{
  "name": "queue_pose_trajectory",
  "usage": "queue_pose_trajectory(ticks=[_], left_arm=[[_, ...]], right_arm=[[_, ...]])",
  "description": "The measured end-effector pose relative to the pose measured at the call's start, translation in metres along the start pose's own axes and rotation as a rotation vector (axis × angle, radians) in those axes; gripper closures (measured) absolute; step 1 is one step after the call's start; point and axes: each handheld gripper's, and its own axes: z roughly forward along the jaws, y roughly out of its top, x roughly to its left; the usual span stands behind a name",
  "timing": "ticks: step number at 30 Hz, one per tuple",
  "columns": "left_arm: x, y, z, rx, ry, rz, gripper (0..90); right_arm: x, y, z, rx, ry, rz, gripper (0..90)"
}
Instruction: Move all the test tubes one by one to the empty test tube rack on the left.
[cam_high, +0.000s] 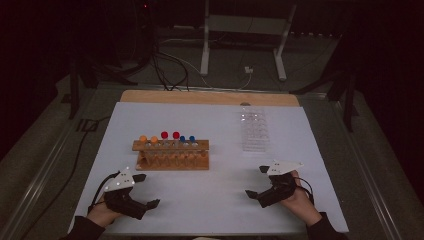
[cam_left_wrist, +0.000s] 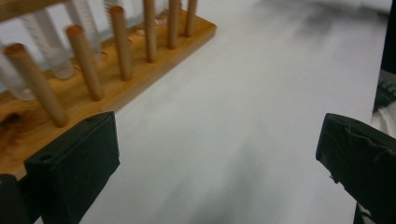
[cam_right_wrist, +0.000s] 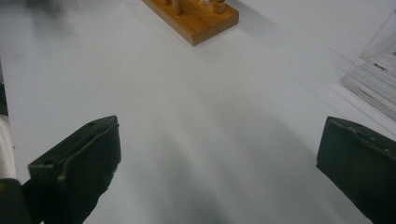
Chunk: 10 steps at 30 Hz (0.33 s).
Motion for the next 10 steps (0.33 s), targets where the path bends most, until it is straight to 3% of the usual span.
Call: queue_pose_trajectory(ticks=[3,10], left_arm=[[-0.0024,-0.0006,0.0024,0.005,0.005,0.024,0.3],[-0.0042,0.0008,0.0059,0.001,-0.005,0.035,0.3]], right_arm=[[-0.0002,-0.0001,-0.0001,0.000,-0.001,-0.003,0.0],[0.0002,-0.0001,0.0008,0.001,0.001,-0.004,0.0]])
